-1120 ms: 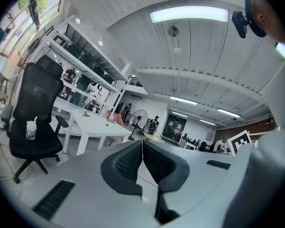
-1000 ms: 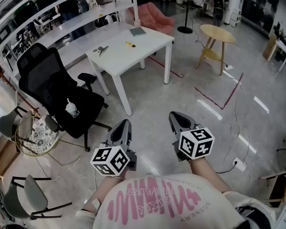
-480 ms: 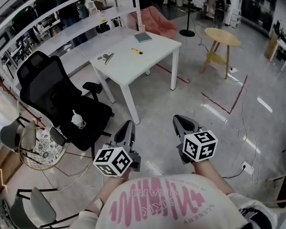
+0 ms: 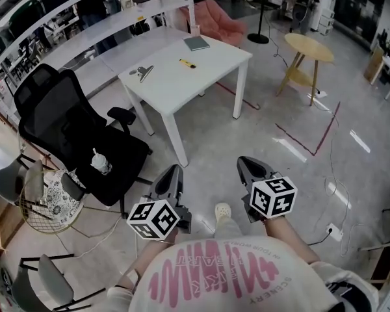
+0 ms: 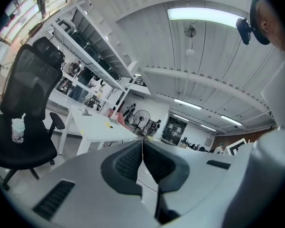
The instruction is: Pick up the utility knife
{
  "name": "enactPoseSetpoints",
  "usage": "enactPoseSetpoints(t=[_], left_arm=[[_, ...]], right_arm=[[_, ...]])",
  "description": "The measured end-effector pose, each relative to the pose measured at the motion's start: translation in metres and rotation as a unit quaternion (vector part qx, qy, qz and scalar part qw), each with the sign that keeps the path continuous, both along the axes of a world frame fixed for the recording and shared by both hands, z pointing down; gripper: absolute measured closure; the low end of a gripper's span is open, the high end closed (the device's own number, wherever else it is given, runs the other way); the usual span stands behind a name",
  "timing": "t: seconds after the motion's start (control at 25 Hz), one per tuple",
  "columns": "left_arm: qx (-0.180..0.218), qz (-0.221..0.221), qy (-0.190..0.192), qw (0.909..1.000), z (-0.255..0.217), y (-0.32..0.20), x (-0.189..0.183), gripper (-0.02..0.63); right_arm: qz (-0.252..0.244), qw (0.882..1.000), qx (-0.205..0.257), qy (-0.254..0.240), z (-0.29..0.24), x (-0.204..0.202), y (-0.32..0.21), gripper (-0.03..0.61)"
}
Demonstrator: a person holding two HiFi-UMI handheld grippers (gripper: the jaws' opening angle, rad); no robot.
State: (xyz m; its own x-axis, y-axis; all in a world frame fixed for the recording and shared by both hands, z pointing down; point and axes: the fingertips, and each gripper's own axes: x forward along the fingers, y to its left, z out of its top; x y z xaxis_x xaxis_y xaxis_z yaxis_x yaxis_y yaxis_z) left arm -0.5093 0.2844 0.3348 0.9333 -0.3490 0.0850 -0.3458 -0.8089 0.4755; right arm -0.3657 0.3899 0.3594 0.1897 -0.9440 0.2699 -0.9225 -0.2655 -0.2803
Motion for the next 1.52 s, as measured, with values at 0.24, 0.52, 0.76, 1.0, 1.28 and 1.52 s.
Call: enactPoseSetpoints(t=[0.24,0.52,0.76,1.0,1.28,1.52], left_arm=[[0.007,-0.014,0.000,0.9999,-0.008,-0.051,0.065,0.589],[0.027,-0.048,-0.001,0.9985,-0.028,-0.123,0.135,0.589],[0.020,-0.061,0.010,0.9979,-0.031,-0.175,0.200,0.589],[0.021,-0.063,0.019,0.9976,-0.026,-0.213,0.267,0.589],[-0.015,-0.067,-0.008,0.9976,0.004,-0.243,0.303,0.589],[-0.028,-0.055,-0.023,0.9978,0.027,-0.272,0.335,0.589]], right_arm=[[-0.014,1.000,0.006,0.004,-0.008,0.070,-0.056,0.563],[-0.034,0.999,0.032,0.010,-0.036,0.152,-0.133,0.563],[-0.052,0.998,0.041,0.024,-0.045,0.217,-0.189,0.563],[-0.061,0.997,0.034,0.031,-0.037,0.282,-0.231,0.563],[-0.061,0.998,0.011,0.000,-0.006,0.321,-0.260,0.563],[-0.048,0.998,-0.010,-0.027,0.029,0.348,-0.284,0.563]])
